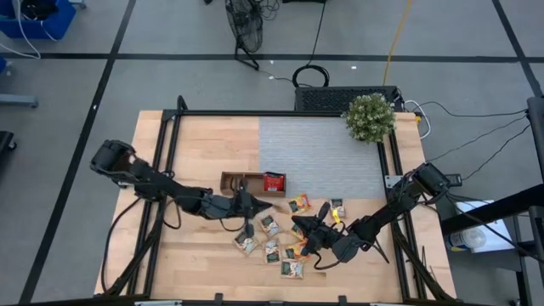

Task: Pick & Place Tea
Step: Put the yellow tea bag into the left section of the wooden organizer

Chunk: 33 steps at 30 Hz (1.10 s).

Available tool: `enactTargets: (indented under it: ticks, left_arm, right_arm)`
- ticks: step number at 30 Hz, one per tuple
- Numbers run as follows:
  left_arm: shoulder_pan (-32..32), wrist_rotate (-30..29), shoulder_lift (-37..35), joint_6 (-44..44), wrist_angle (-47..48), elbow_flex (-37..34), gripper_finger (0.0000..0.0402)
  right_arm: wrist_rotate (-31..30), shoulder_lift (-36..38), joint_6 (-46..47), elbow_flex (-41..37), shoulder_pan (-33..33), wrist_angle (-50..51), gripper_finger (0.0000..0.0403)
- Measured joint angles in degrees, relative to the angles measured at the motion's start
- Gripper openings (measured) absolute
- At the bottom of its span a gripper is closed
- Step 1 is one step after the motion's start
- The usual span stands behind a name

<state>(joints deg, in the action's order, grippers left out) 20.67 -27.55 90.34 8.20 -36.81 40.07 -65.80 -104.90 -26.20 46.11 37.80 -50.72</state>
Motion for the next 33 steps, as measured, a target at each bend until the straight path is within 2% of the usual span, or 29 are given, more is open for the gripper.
enactTargets:
  ticks: [4,9,12,15,22,29,33]
  left_arm:
    - [-0.24,-5.83,-8.31,0.25,15.51,0.00,0.0001]
    - [-3.60,-11.74,-19.16,11.18,44.14,0.02,0.0001]
    - [-5.61,-11.69,-22.48,18.01,56.71,0.02,0.0001]
    - [-7.12,-11.11,-23.14,21.47,64.10,0.02,0.0001]
    - [-9.74,-10.05,-22.29,21.92,66.39,-3.09,0.0001]
    - [-11.77,-4.86,-22.32,19.06,58.51,-8.49,0.0000]
    - [-11.98,-3.79,-22.29,16.95,55.14,-9.66,0.0000]
  right_arm:
    - [-0.01,0.00,0.02,0.00,0.02,0.00,0.0000]
    - [-0.04,0.00,0.02,0.00,0.02,0.00,0.0000]
    - [-0.05,0.00,0.02,0.00,0.02,0.00,0.0000]
    - [-0.07,0.00,0.02,0.00,0.02,0.00,0.0000]
    - [-0.11,0.00,0.02,-0.02,0.02,0.00,0.0000]
    - [-0.11,0.00,0.02,-0.02,-0.01,0.00,0.0000]
    - [-0.11,0.00,0.05,-0.02,-0.35,0.00,0.0000]
